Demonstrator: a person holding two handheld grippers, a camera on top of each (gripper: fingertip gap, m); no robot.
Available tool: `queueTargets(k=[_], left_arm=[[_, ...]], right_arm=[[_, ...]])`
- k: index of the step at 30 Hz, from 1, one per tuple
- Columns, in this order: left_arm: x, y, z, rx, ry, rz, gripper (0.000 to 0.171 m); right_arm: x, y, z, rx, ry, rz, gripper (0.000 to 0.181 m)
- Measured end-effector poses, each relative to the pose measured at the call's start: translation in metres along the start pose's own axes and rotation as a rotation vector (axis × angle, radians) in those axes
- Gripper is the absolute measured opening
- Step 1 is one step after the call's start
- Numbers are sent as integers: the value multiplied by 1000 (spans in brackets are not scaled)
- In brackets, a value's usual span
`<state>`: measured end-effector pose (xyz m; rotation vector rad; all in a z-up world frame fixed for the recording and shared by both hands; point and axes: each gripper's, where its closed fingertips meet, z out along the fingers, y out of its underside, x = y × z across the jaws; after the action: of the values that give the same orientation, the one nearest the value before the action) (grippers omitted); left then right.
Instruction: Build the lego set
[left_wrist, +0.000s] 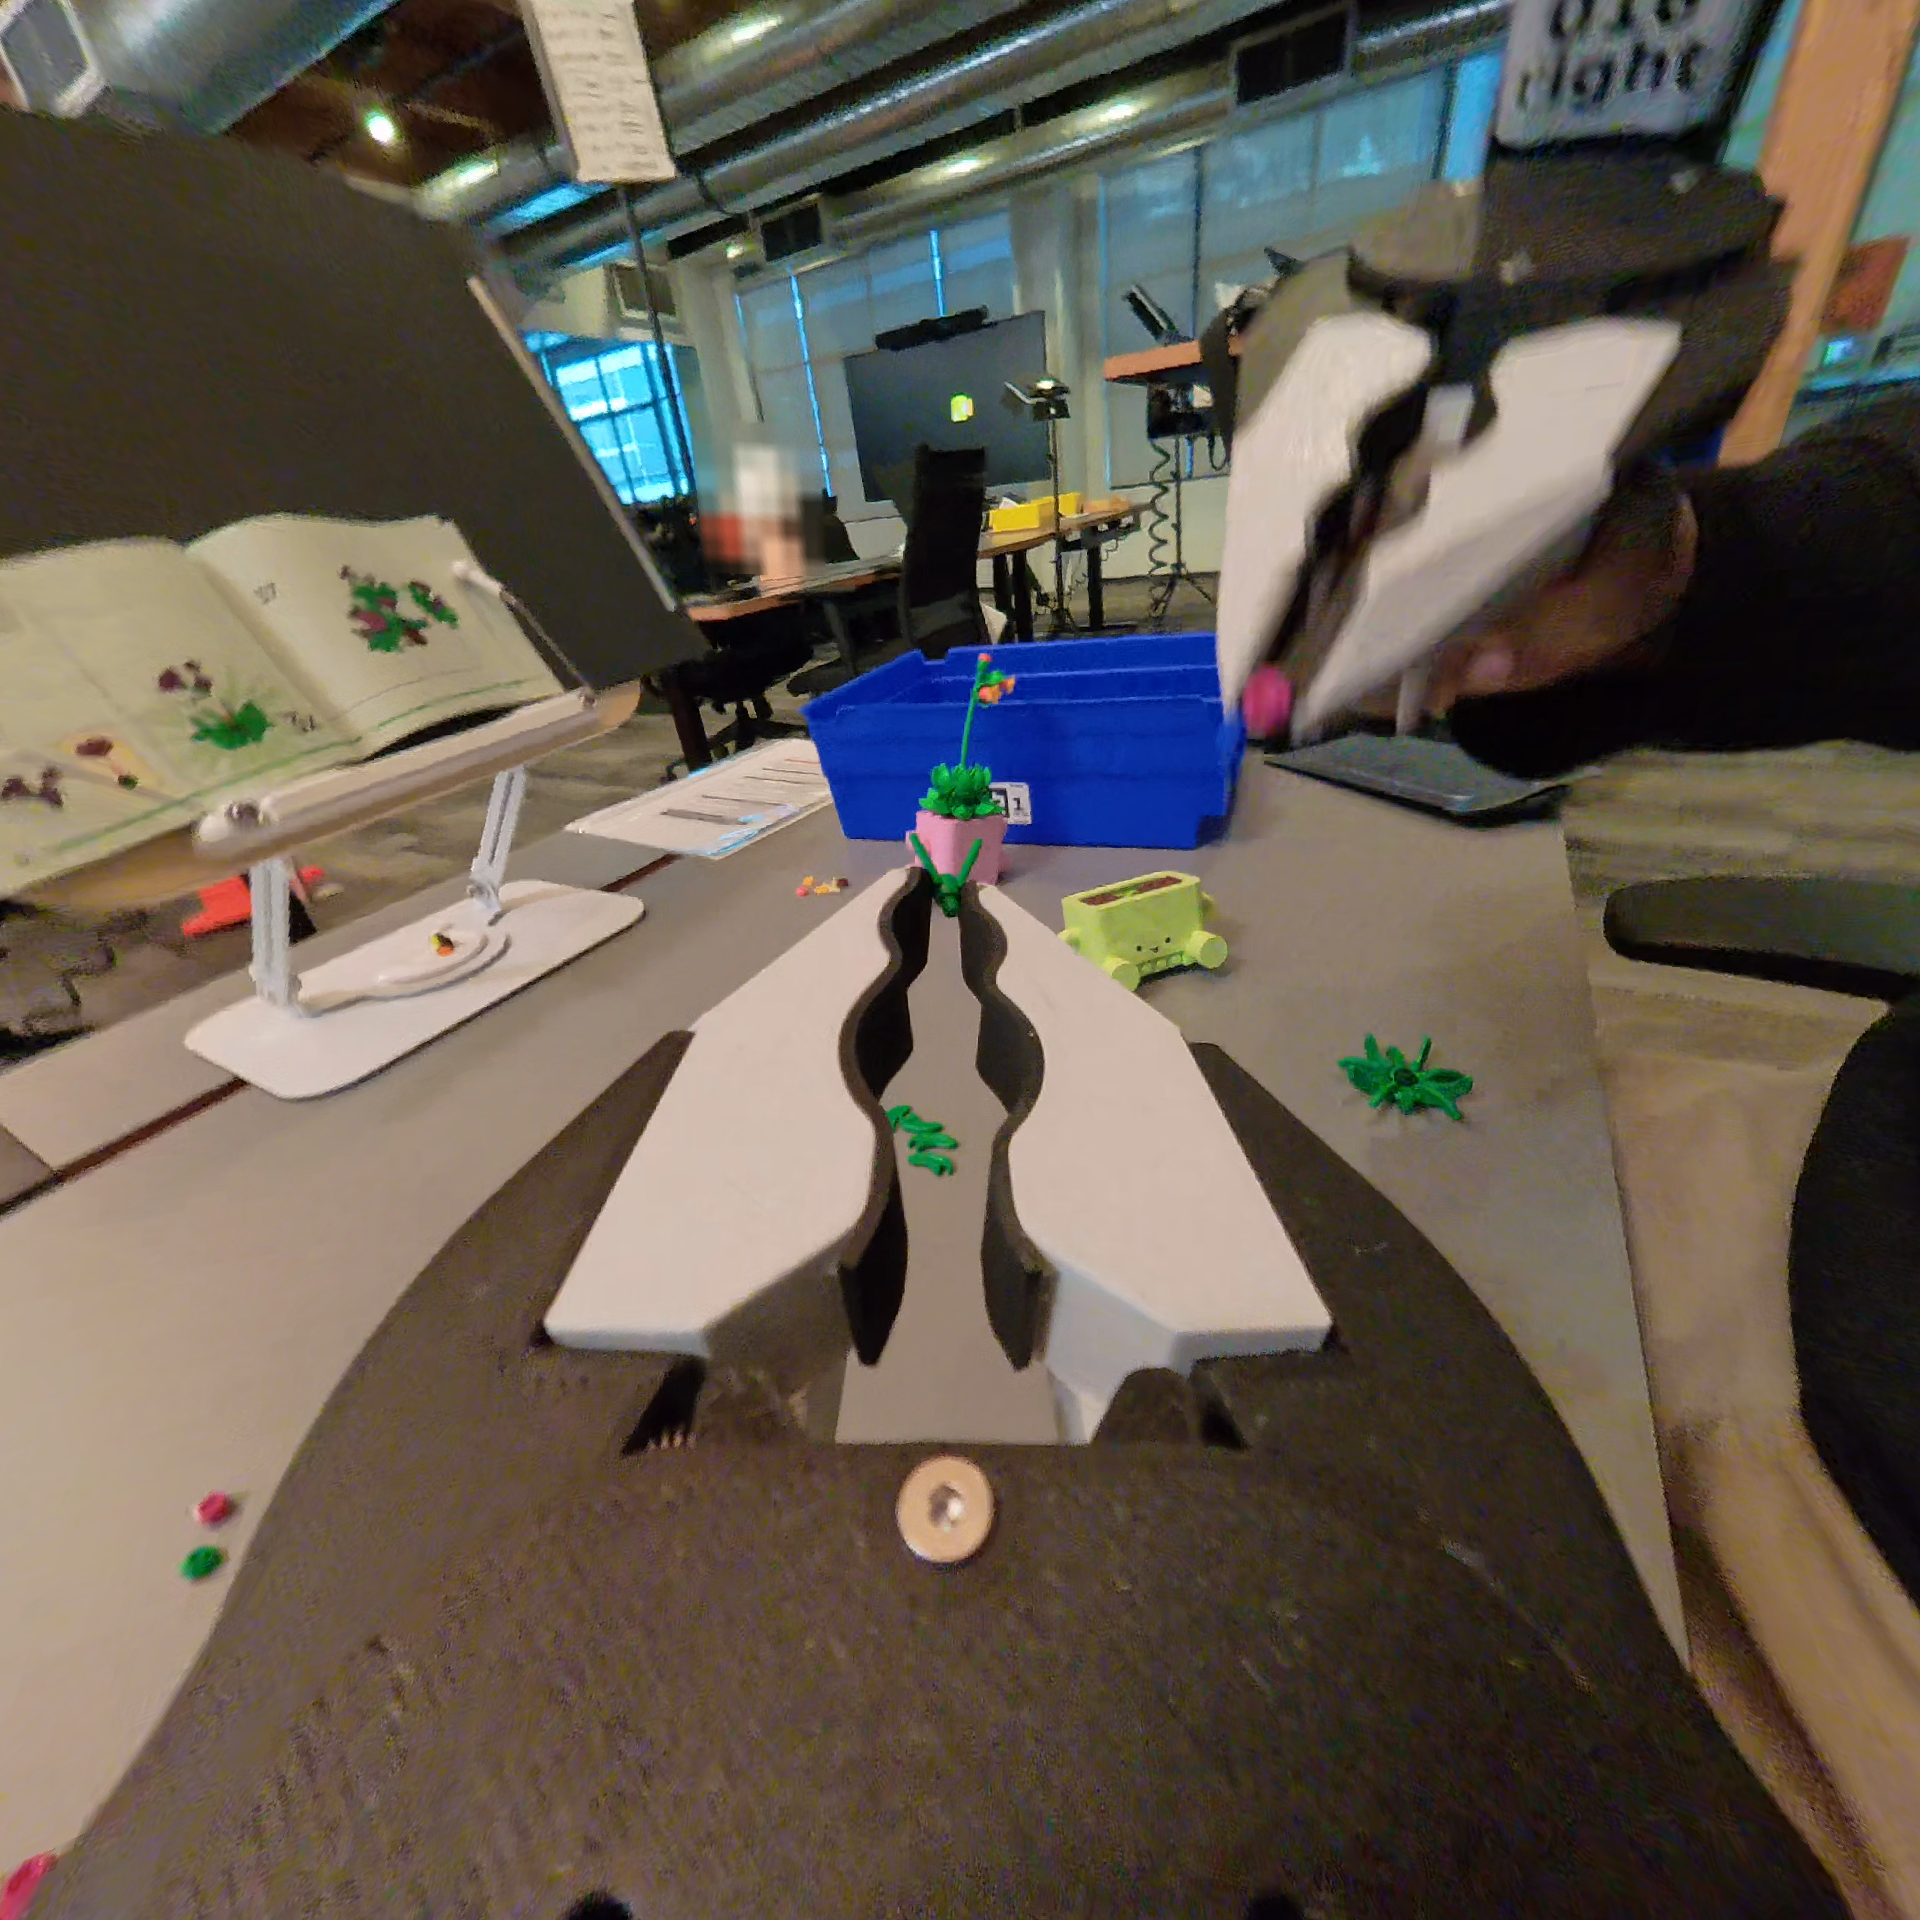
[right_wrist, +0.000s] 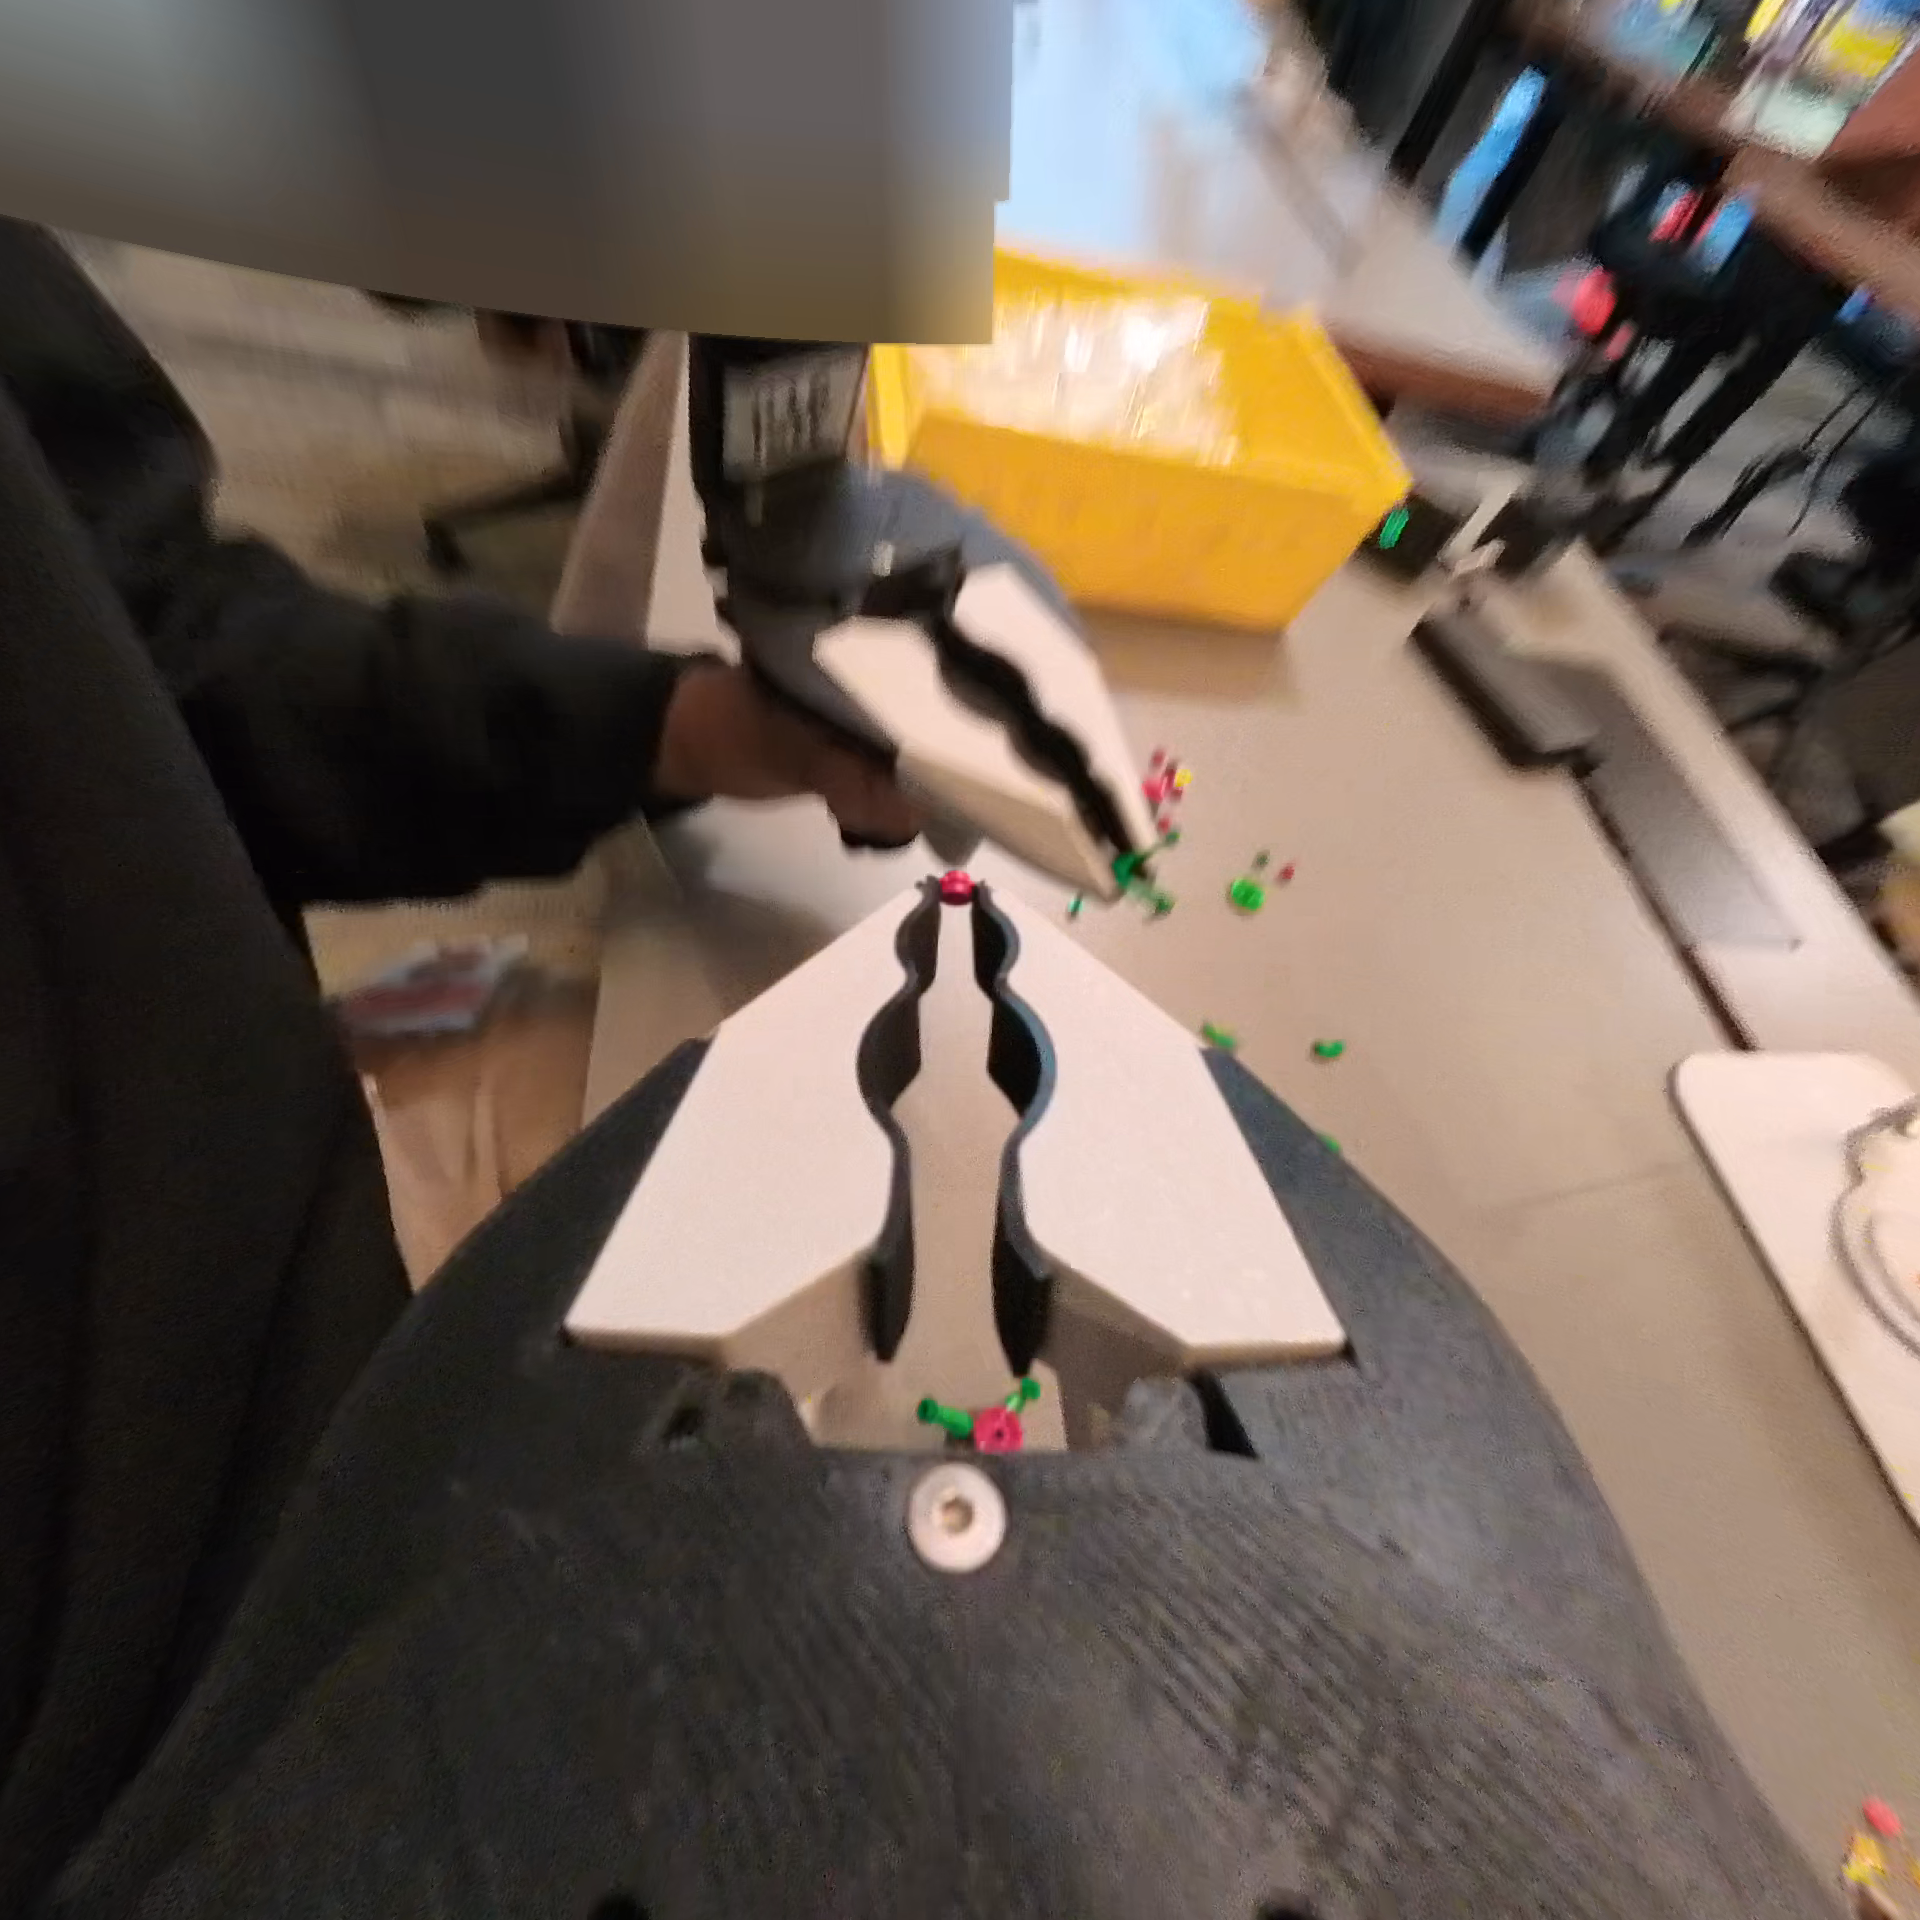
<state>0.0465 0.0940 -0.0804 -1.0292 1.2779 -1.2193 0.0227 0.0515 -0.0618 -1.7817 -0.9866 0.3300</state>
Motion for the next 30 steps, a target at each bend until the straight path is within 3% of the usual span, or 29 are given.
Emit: queueTargets(k=[4,12,20,30], left_arm=[[20,-24,5,80,23,61,3],[62,-76,2,234,175,32,2],[96,-99,-9,208,417,-48,3],[103,-97,-9,93,414,-3,3]], right_arm=[[-4,-41,-34,177,-41,30,4],[-24,-66,-70,388,-270,227,3],[-35,-59,-76,323,-350,221,4],[-42,-55,-71,208,-313,140,5]])
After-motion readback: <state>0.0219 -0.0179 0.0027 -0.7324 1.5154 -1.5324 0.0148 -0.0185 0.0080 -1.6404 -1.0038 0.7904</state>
